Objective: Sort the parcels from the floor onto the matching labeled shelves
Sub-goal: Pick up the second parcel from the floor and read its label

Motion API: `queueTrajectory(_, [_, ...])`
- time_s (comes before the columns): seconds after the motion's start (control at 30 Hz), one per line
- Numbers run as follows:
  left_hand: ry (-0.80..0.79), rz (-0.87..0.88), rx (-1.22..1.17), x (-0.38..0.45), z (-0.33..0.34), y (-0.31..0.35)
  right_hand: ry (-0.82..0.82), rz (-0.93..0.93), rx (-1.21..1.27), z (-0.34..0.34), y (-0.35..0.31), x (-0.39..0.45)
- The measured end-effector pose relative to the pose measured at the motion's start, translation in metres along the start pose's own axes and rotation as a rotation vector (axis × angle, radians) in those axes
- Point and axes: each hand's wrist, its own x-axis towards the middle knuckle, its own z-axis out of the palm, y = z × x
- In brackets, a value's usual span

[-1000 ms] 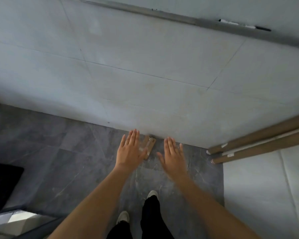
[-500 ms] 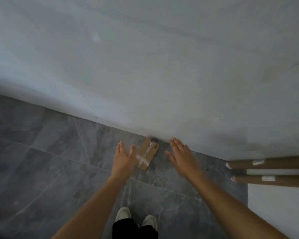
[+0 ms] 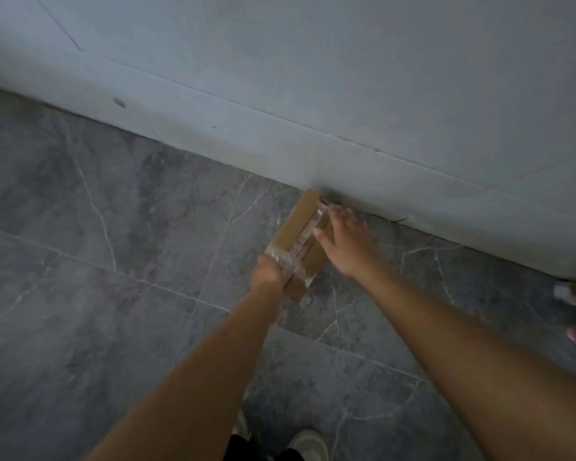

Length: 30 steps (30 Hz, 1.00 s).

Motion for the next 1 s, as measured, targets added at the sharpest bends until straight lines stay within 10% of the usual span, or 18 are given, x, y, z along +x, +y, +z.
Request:
queueTrajectory(0.53, [-0.081,0.150,-0.091,-0.004,-0.038,-0.003,0.057,0.475,0.560,0.008,0.012,-0.002])
queueTrajectory(1.0, [-0.058,0.156,-0.090,-0.263,-0.144,0.058,0.411,0.525,0.990,-0.149,-0.117,-0.230])
